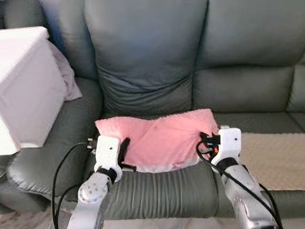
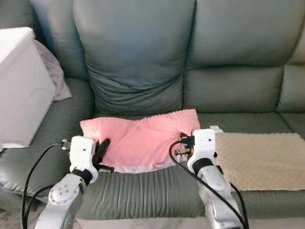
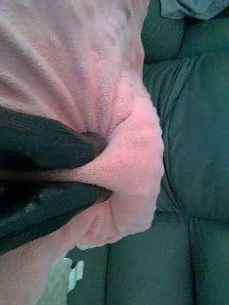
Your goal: Move the pillow to the sofa
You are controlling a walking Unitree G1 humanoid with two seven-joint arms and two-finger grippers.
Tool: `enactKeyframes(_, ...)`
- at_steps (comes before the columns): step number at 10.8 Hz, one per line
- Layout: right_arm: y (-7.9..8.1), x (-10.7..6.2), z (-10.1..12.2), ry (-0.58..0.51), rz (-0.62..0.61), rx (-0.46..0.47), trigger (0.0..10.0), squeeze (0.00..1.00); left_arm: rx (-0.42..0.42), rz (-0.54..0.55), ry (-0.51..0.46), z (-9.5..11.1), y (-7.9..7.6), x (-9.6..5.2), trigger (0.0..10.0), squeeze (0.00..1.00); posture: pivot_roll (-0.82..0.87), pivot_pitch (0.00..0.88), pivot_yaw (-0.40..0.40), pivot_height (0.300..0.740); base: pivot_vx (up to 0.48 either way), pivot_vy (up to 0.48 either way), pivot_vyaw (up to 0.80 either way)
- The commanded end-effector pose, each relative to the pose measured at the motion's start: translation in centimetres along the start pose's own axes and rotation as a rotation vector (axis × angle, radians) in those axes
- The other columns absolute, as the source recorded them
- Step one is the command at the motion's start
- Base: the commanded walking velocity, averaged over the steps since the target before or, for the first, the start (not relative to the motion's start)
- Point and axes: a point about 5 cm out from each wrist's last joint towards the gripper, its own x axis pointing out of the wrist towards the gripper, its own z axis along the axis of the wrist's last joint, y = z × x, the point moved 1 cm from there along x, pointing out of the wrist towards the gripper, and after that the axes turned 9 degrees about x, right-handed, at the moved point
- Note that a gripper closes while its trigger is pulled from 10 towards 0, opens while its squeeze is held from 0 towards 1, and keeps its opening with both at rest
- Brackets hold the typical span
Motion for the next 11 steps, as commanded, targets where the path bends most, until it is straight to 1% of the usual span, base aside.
enactKeyframes(1, -0.9, 0.5, 0.6, -0.001, -0.025, -0.007, 10.0, 0.00, 0.016, 0.027, 0.018, -0.1, 0.7, -0.2, 10.0, 0.00, 0.02, 0.000, -0.031, 0.740, 0.000, 0.000, 0.00)
enactKeyframes(3, -1.4, 1.0, 1.0, 0.006, -0.040, -0.004, 10.0, 0.00, 0.029, 0.075, 0.046, -0.4, 2.2, -0.1, 10.0, 0.00, 0.02, 0.000, -0.029, 0.740, 0.000, 0.000, 0.00)
enactKeyframes(4, -1.3, 1.0, 1.2, 0.004, -0.044, 0.002, 10.0, 0.00, 0.037, 0.103, 0.054, -0.4, 3.5, -0.2, 10.0, 0.00, 0.02, 0.000, -0.026, 0.740, 0.000, 0.000, 0.00)
enactKeyframes(5, -1.2, 0.8, 1.3, 0.013, -0.046, 0.017, 10.0, 0.00, 0.058, 0.113, 0.058, -0.1, 4.8, -0.4, 10.0, 0.00, 0.02, 0.024, -0.025, 0.740, 0.000, 0.000, 0.00)
enactKeyframes(6, -1.3, 0.5, 1.2, 0.029, -0.069, 0.041, 10.0, 0.00, 0.080, 0.122, 0.083, -0.4, 5.7, -0.9, 10.0, 0.00, 0.02, 0.088, -0.019, 0.740, 0.000, 0.000, 0.00)
enactKeyframes(7, -1.3, 0.0, 1.1, 0.044, -0.089, 0.061, 10.0, 0.00, 0.098, 0.123, 0.106, -0.7, 6.1, -1.7, 10.0, 0.00, 0.02, 0.128, -0.015, 0.740, 0.000, 0.000, 0.00)
enactKeyframes(8, -1.3, -0.1, 0.7, 0.068, -0.107, 0.095, 10.0, 0.00, 0.109, 0.106, 0.131, -1.1, 6.1, -1.6, 10.0, 0.00, 0.02, 0.166, -0.007, 0.740, 0.000, 0.000, 0.00)
enactKeyframes(9, -1.2, -0.1, 0.6, 0.079, -0.108, 0.101, 10.0, 0.00, 0.119, 0.105, 0.139, -1.2, 6.0, -1.4, 10.0, 0.00, 0.02, 0.186, -0.003, 0.740, 0.000, 0.000, 0.00)
enactKeyframes(10, -1.0, 0.3, 0.9, 0.084, -0.104, 0.100, 10.0, 0.00, 0.120, 0.108, 0.116, -0.4, 5.8, -0.7, 10.0, 0.00, 0.02, 0.209, -0.011, 0.740, 0.000, 0.000, 0.00)
enactKeyframes(11, -0.6, 1.3, 1.1, 0.089, -0.099, 0.098, 10.0, 0.00, 0.120, 0.118, 0.112, -0.3, 5.7, 0.4, 10.0, 0.00, 0.02, 0.229, -0.016, 0.740, 0.000, 0.000, 0.00)
